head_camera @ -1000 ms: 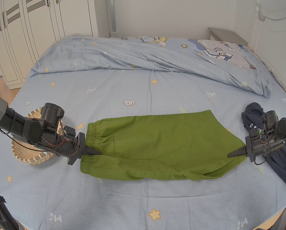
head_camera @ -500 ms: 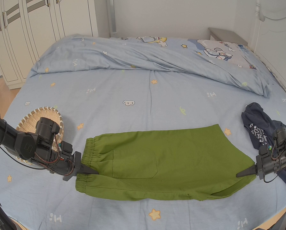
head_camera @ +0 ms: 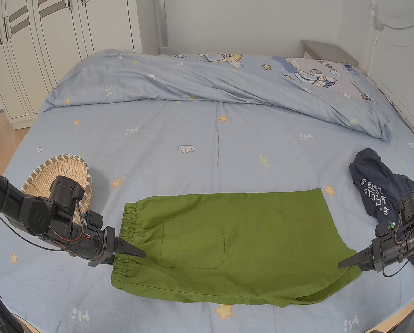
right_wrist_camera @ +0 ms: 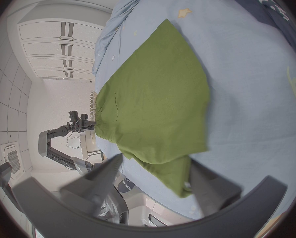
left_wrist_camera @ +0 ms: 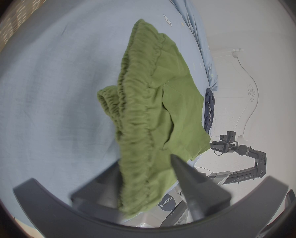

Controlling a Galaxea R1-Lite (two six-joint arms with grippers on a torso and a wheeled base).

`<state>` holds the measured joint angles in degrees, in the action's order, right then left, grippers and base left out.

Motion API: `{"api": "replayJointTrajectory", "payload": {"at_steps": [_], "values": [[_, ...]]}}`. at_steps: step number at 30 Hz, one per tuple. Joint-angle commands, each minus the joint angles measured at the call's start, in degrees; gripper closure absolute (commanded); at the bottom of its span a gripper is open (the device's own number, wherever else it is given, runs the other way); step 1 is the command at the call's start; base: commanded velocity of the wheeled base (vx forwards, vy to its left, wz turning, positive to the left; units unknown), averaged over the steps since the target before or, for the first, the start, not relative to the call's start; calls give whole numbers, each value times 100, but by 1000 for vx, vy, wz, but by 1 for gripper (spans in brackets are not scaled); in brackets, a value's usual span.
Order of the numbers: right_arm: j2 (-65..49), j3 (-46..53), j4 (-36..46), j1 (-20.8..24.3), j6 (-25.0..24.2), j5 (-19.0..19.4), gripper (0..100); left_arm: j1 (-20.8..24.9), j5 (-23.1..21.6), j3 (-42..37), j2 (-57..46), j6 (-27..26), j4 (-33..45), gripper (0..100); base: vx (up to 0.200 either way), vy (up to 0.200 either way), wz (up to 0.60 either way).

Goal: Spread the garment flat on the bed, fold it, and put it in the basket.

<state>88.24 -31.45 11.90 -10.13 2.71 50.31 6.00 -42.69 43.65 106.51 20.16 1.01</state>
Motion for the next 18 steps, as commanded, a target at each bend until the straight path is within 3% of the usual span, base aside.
{"api": "replayJointTrajectory", "payload": {"at_steps": [1,10,18], "values": [[-114,95,58,-94,2,-21,0,-55,6,-147,-34,-4,-13,0,0,0,0],[-606,227,199,-666,-7,-65,0,-125,24,-155,19,-135,-84,0,0,0,0],[-1370,236,700,-745,-7,-390,0,-160,33,-103,186,-144,-286,0,0,0,0]]}}
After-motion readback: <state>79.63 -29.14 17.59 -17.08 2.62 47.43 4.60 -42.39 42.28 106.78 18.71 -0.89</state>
